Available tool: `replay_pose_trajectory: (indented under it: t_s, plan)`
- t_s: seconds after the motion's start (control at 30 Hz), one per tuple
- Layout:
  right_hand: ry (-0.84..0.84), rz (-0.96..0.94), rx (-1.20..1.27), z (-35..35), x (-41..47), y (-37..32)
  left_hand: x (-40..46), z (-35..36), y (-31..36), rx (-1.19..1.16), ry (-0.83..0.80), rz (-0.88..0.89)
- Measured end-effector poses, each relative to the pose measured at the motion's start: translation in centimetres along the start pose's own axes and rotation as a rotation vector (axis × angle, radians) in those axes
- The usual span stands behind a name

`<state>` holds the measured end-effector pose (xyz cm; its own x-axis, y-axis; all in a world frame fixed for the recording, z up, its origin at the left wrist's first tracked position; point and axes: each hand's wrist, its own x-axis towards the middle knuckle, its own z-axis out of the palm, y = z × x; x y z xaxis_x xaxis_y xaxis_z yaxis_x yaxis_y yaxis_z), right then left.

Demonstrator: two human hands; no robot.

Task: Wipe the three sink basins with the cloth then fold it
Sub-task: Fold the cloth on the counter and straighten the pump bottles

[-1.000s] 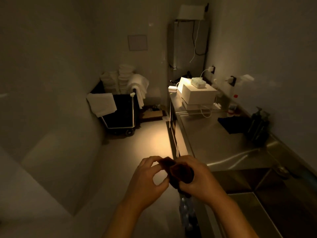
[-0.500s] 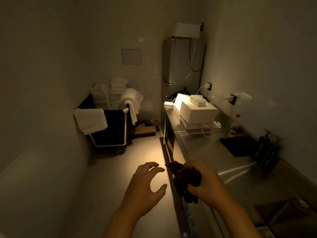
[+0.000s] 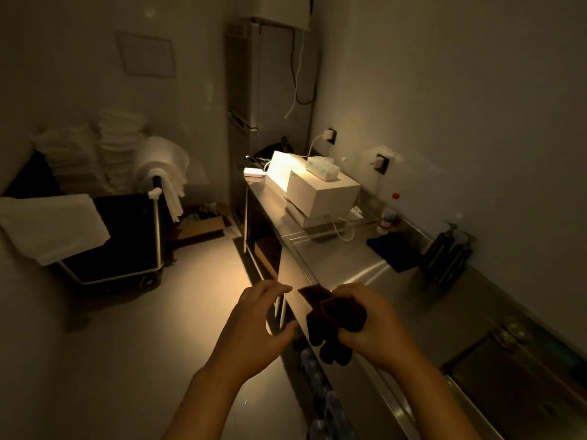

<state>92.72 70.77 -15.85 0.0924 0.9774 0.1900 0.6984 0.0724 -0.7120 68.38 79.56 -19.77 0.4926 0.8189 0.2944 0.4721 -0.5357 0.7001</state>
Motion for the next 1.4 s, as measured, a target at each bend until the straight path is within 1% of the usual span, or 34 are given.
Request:
replay_pose_trajectory:
  t_s: [0.17,0.33,0.43,0.57,0.73,0.87,1.0,1.17,1.27,1.4]
  plan:
    - [0.021,0.124,0.031,0.7,1.7,2.1,3.3,3.1,-2.4,-0.059,-0.122,-0.012]
    - [0.023,0.171,0.062,0.0,3.4,5.7,8.3,7.2,-1.7,-0.135,-0.234,0.031]
    - [0.018,0.178,0.109,-0.7,4.9,8.6,11.8,9.5,-0.5,-0.110,-0.294,0.066]
    - [0.077,0.177,0.181,-2.2,7.8,11.7,16.4,11.7,0.4,-0.019,-0.373,0.100]
    - [0.086,0.202,0.216,-4.8,10.4,15.6,21.5,15.4,2.0,0.016,-0.372,0.081]
    - [0.155,0.250,0.218,-6.9,10.5,18.4,23.8,18.7,3.5,-0.043,-0.445,0.129]
    - [0.217,0.350,0.244,-8.3,9.8,21.0,26.6,22.4,4.5,-0.073,-0.545,0.214]
    - [0.323,0.473,0.201,-10.5,8.6,23.6,29.9,27.1,5.3,-0.170,-0.665,0.250]
    - [0.410,0.560,0.167,-11.5,7.9,24.7,32.0,29.6,6.0,-0.162,-0.751,0.332]
    - [0.529,0.635,0.138,-12.3,7.9,25.5,35.2,32.0,6.4,-0.181,-0.820,0.426]
